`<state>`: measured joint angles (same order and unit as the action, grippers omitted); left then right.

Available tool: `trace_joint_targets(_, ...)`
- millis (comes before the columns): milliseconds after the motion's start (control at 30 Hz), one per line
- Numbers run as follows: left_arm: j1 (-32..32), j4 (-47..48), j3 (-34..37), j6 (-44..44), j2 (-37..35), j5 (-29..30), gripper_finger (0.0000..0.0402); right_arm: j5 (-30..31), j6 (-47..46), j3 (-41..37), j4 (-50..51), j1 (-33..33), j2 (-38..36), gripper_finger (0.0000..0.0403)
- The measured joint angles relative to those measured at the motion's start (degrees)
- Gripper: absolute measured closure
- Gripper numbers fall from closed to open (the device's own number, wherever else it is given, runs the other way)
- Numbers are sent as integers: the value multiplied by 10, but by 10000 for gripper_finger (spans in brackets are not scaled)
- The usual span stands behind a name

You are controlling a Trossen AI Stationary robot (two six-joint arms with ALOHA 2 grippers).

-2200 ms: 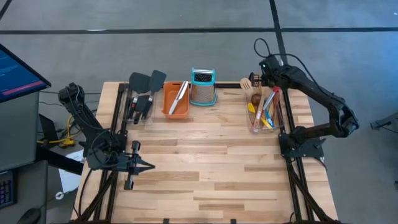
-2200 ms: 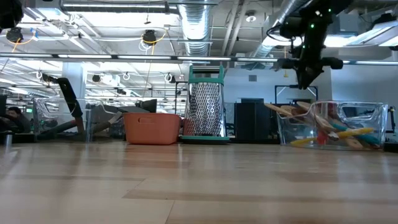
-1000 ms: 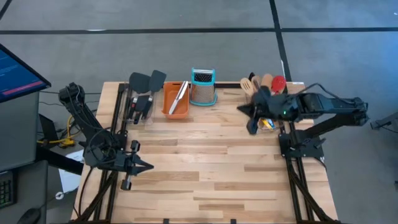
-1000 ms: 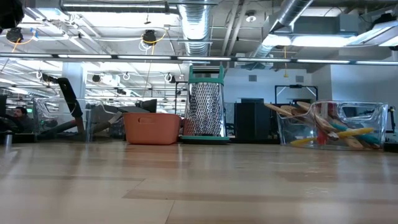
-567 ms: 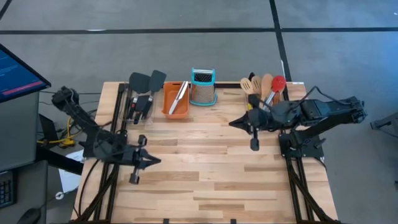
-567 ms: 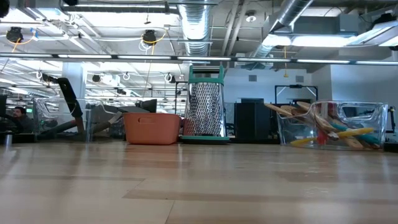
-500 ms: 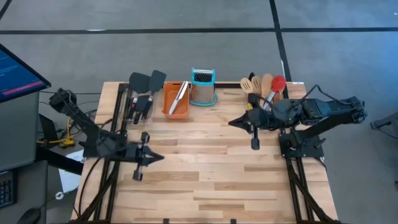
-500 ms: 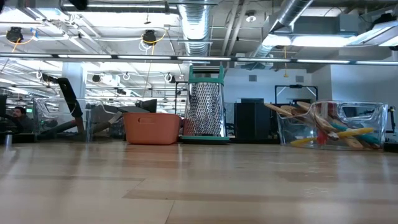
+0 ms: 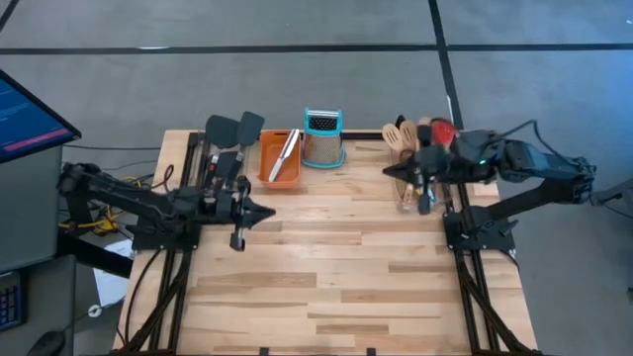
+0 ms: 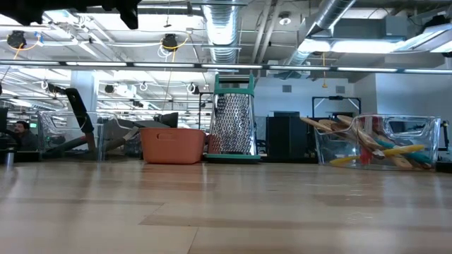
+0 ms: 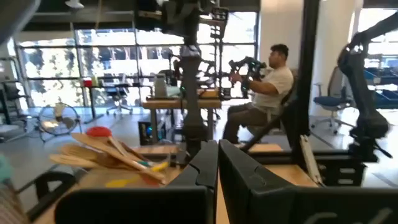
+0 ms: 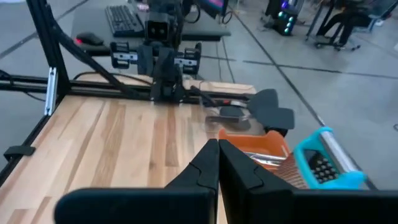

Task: Pick & Place Kitchen Items
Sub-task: Return to Home Position

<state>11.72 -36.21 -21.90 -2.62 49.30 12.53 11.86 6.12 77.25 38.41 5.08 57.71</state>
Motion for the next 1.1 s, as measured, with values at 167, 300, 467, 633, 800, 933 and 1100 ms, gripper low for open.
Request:
trace_joint_targets(167,-74,2,-19,-13,-13,-55,400,0,14,0,10,-5,-45,403)
trace_joint_targets(300,-129,11,-36,-16,-14,-132,400,0,20,0,13,-14,-68,403)
trace_joint_targets(467,-193,37,-40,-16,-25,-148,400,1,30,-27,12,-35,-90,403)
trace_joint_targets(633,-256,119,-40,-11,-68,-178,400,1,34,-79,-3,-66,-120,403)
trace_joint_targets(800,-283,148,-40,1,-127,-241,400,1,12,-121,-15,-90,-176,403)
trace_joint_targets(933,-281,174,-40,23,-185,-244,400,1,-10,-142,-12,-95,-222,403)
trace_joint_targets(1100,-281,278,-40,35,-274,-244,400,0,-28,-166,-11,-92,-282,403)
